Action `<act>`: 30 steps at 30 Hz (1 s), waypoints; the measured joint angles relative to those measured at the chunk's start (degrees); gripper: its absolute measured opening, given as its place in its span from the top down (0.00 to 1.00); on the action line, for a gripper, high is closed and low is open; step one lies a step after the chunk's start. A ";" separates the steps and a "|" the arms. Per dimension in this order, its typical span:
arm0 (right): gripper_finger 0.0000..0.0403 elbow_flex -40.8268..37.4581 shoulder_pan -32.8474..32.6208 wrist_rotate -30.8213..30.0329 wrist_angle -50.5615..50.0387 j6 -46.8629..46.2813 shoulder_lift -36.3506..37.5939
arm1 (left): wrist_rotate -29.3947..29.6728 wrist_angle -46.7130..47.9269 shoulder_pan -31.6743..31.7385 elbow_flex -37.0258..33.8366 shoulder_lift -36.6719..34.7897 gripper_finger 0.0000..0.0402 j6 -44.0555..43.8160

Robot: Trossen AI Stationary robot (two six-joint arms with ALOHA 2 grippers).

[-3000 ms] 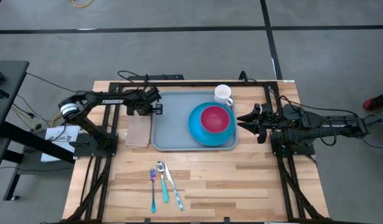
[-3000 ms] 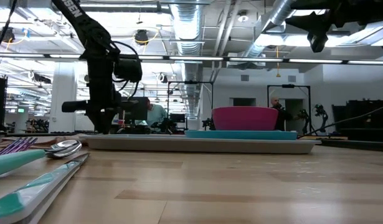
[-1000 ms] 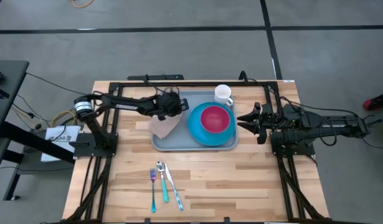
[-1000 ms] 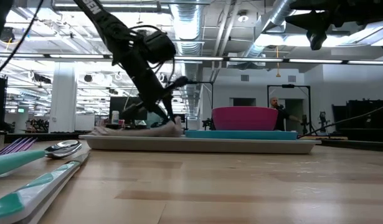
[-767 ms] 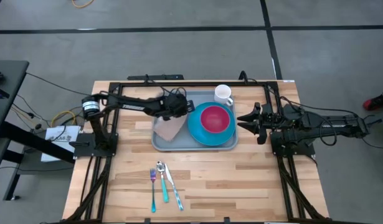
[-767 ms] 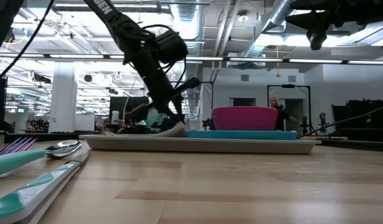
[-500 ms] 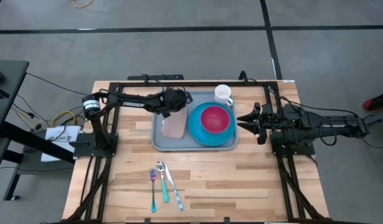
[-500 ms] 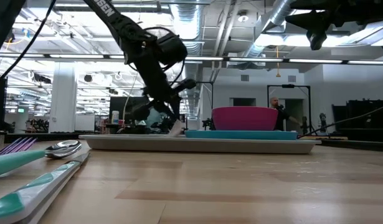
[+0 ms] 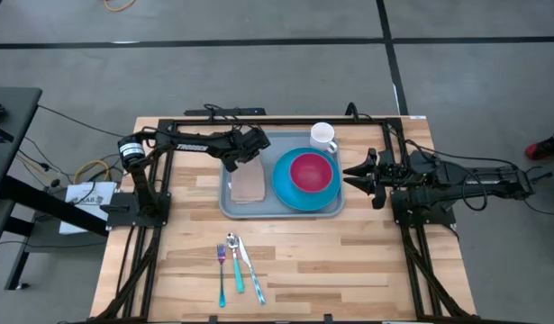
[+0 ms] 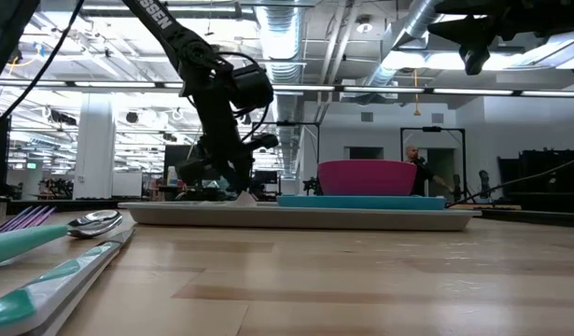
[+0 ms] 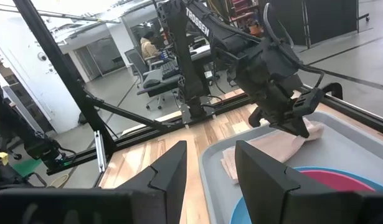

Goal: Set up tray
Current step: Put the gray napkin on the left of the blue tray, then put the blue fork on the gray napkin on the blue tray

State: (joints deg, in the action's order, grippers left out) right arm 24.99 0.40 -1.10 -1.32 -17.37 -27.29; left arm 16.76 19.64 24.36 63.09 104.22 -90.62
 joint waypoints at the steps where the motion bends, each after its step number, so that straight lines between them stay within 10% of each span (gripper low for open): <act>1: 0.69 0.00 0.00 0.00 0.00 0.00 -0.02 | -0.40 -0.03 0.08 -0.02 0.00 1.00 0.48; 21: 0.69 0.00 0.00 -0.22 -0.08 -0.12 -0.01 | -3.16 -5.19 -0.15 -0.12 -0.78 0.72 10.41; 30: 0.69 0.04 -0.02 -0.22 -4.68 -1.03 3.36 | -0.25 -7.69 -3.56 -0.13 -15.66 0.68 24.24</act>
State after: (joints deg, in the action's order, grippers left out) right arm 25.04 0.39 -1.33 -6.01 -18.39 -23.93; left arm 16.51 11.95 20.81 62.96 88.56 -66.38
